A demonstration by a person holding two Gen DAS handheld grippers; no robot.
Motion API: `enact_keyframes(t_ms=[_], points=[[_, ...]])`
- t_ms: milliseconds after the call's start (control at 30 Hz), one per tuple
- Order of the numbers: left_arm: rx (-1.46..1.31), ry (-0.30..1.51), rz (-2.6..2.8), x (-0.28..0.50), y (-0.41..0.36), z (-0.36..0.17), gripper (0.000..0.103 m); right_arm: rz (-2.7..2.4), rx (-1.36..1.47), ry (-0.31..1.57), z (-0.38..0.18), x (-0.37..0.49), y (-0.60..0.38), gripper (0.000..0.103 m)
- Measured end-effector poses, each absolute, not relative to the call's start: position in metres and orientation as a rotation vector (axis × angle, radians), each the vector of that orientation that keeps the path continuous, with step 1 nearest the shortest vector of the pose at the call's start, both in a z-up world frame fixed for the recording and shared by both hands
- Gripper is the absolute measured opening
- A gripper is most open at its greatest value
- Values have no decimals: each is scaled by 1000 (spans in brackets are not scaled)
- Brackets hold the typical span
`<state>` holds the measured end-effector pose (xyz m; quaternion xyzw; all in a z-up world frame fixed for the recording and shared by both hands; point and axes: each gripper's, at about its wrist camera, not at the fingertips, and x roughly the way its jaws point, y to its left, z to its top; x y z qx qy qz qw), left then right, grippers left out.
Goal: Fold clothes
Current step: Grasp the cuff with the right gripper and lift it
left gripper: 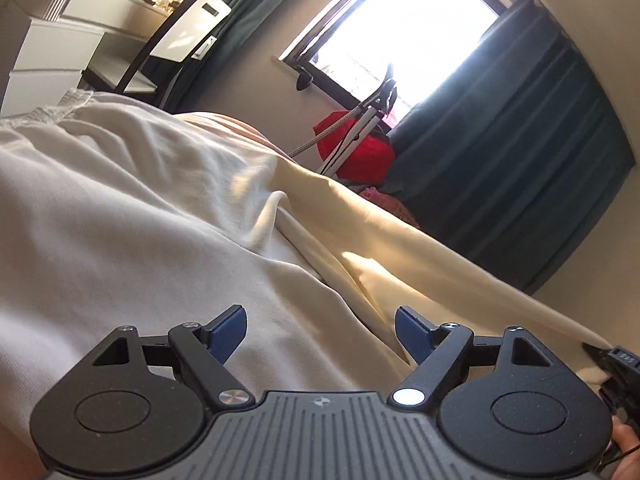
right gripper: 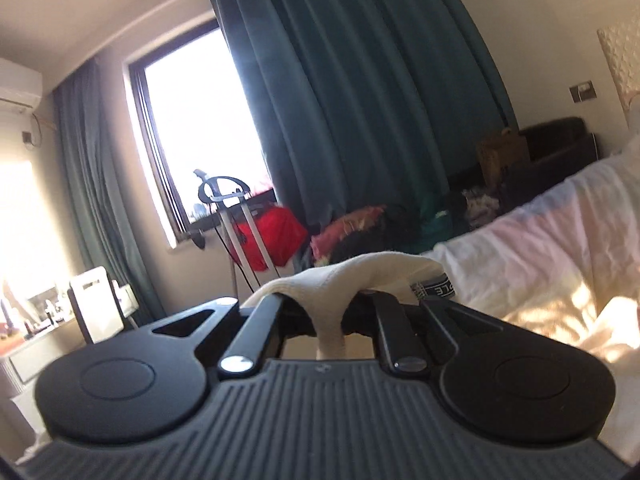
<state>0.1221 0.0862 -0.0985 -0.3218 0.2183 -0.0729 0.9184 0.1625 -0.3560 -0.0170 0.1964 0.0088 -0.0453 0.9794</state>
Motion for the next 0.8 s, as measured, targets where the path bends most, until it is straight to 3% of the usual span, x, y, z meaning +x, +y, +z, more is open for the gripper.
enact_keyframes(t_ms=[167,367,567,800], points=[[-608,433,-149,113,76,-93,82,-112,330,-89,43,157,-373,9],[-486,413,-149,117,57,-94,82,-223,276,-3,76,243,-410,10],[-357,417,-144,139,37,-113,82,-376,182,174,37,360,-436,10],[-244,436,-169,163,15,-137,82,-466,273,326,-42,473,-467,10]])
